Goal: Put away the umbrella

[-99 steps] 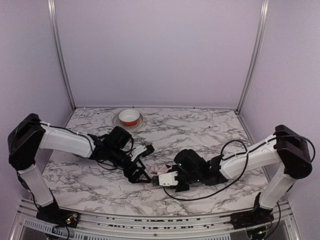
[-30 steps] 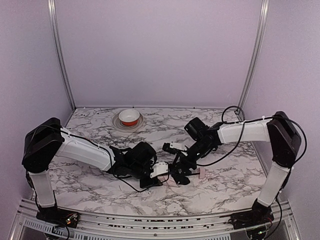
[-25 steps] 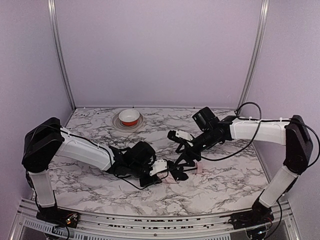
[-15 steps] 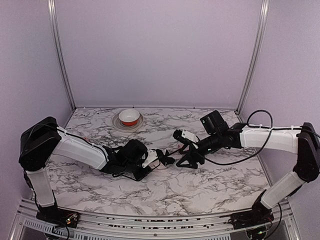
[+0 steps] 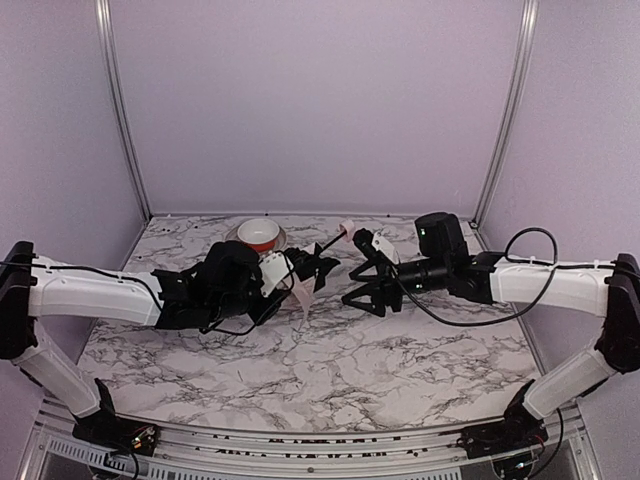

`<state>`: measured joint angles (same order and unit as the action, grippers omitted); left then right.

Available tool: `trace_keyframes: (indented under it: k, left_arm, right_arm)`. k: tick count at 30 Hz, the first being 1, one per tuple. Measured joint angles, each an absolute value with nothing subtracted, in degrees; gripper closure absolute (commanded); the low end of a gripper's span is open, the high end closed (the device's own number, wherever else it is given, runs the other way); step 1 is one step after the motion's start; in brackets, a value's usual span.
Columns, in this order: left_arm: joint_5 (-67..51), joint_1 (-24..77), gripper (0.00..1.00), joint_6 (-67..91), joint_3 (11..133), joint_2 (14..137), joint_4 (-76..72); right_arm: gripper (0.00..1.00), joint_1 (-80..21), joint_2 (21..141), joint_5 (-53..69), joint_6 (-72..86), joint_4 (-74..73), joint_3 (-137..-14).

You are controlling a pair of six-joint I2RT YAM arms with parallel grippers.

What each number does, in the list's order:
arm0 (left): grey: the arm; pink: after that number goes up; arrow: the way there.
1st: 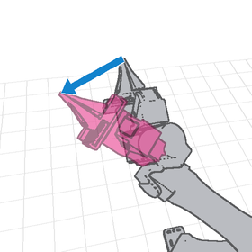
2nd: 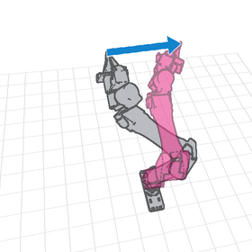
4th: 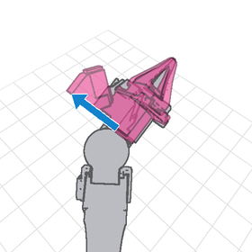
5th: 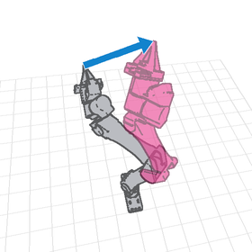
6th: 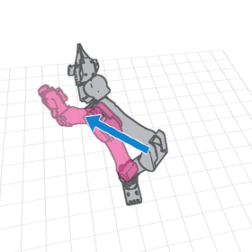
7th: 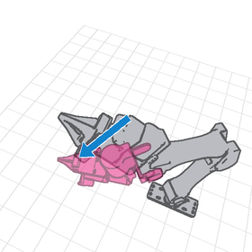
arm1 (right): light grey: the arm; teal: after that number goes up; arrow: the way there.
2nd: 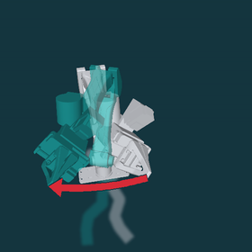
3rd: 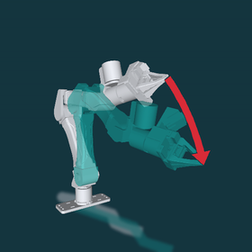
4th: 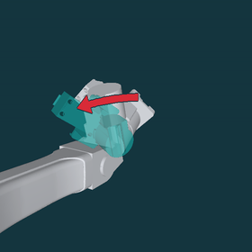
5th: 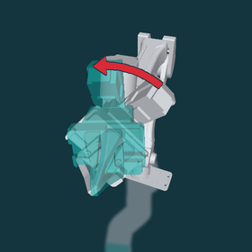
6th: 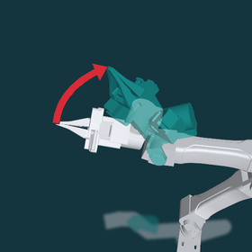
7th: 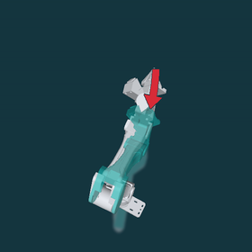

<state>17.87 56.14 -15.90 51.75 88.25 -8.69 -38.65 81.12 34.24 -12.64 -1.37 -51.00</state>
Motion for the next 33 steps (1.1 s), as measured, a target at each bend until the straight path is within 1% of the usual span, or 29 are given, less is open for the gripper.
trace_keyframes:
  k: [3, 8, 14, 18, 25, 30, 33]
  left_arm:
    - [17.9, 56.1, 1.00, -15.9, 52.5, 86.1, -8.6]
    - [17.9, 56.1, 1.00, -15.9, 54.3, 85.8, -7.8]
    - [17.4, 56.2, 1.00, -16.5, 57.4, 84.4, -6.4]
    - [15.2, 56.1, 1.00, -17.0, 57.5, 80.9, -6.4]
    - [10.4, 56.2, 1.00, -17.4, 59.2, 77.3, -6.4]
    - [7.0, 56.2, 1.00, -17.4, 59.3, 75.6, -6.3]
    - [5.5, 56.2, 1.00, -17.4, 59.7, 75.3, -6.2]
  right_arm:
    - [0.31, -38.7, 81.7, 35.4, -10.7, 2.3, -51.0]
    - [0.29, -39.2, 83.5, 37.0, -8.1, 8.3, -50.3]
    - [0.26, -42.2, 86.1, 37.6, -6.2, 13.8, -49.0]
    - [0.24, -44.6, 88.3, 38.2, -5.6, 17.0, -49.0]
    - [0.21, -45.2, 89.7, 38.3, -5.3, 20.9, -49.0]
    - [0.21, -45.2, 89.7, 38.8, -5.1, 24.3, -49.0]
    - [0.23, -45.2, 90.0, 39.9, -4.5, 26.2, -49.0]
